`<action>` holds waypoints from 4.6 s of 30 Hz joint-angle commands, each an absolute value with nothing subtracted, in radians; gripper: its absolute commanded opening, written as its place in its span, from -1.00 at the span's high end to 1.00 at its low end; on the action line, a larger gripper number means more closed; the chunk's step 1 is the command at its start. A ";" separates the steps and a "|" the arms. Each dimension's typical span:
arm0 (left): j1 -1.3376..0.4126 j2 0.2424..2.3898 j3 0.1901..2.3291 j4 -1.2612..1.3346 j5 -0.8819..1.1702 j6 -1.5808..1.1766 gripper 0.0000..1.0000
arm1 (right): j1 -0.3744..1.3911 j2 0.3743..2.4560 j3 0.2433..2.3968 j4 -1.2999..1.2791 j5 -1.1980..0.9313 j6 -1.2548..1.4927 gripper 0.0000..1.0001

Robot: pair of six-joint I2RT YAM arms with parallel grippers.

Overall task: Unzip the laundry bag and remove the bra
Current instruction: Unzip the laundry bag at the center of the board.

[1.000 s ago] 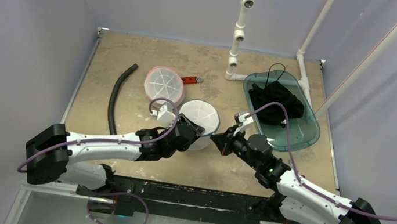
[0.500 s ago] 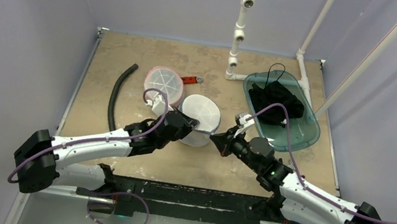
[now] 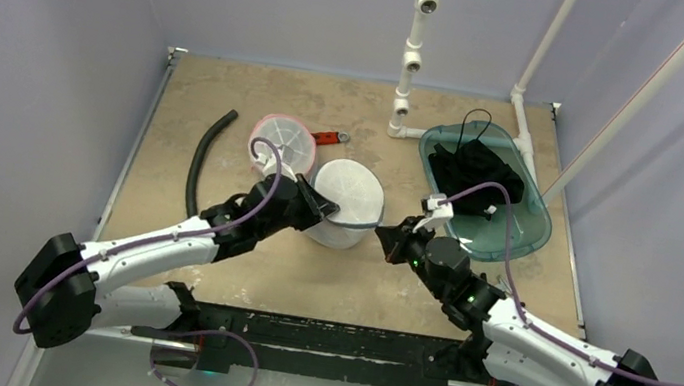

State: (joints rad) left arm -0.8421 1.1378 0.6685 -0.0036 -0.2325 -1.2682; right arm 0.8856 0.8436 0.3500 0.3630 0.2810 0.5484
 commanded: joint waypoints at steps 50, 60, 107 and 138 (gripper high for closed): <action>-1.226 1.275 0.714 0.025 -0.620 -1.747 -0.47 | 0.876 0.708 0.252 0.411 0.118 0.476 1.00; -1.119 1.322 0.703 0.044 -0.550 -1.698 0.11 | 0.879 0.712 0.251 0.457 0.004 0.448 1.00; -0.664 1.308 0.813 -0.023 0.047 -0.870 -0.07 | 0.879 0.653 0.241 0.357 0.205 0.500 1.00; -1.312 1.256 0.778 -0.120 -0.609 -1.758 -0.51 | 0.879 0.707 0.229 0.408 0.186 0.489 1.00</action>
State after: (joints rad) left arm -1.3060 1.2251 0.7288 -0.1600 -0.4786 -1.6413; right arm 0.8825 0.7132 0.2333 0.3656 0.2073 0.5037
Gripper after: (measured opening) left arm 0.760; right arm 0.007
